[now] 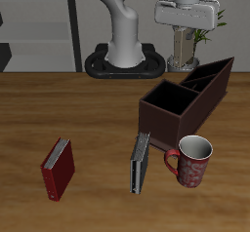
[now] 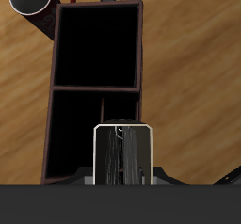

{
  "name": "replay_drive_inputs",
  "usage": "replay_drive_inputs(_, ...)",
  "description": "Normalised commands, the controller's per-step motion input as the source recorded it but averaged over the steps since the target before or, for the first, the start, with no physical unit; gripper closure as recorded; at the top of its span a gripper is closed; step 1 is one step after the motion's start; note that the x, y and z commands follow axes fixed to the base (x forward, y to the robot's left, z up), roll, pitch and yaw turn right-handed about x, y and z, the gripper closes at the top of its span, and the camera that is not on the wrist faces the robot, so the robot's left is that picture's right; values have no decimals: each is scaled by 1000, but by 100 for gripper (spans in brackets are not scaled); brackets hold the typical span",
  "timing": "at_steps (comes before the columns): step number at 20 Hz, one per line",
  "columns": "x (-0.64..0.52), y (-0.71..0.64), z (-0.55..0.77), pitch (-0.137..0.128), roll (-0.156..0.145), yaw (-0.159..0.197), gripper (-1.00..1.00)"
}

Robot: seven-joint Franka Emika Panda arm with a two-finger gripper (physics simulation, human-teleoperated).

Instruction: Place the yellow book into the left desk caddy's front compartment

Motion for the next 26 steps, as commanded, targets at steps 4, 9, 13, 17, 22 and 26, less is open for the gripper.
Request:
replay_drive_inputs(4, 206, 52, -33, -4, 13, 5, 100)
replay_drive_inputs(9, 78, 31, 2, -26, 16, 11, 100)
replay_drive_inputs(13, -8, 57, -93, -13, 3, 20, 100)
replay_drive_inputs(17, 89, 0, -101, -3, -5, 0, 100)
replay_drive_inputs(22, -2, -1, 31, -65, 8, 42, 100)
replay_drive_inputs(26, 72, -61, -16, -26, -23, -3, 100)
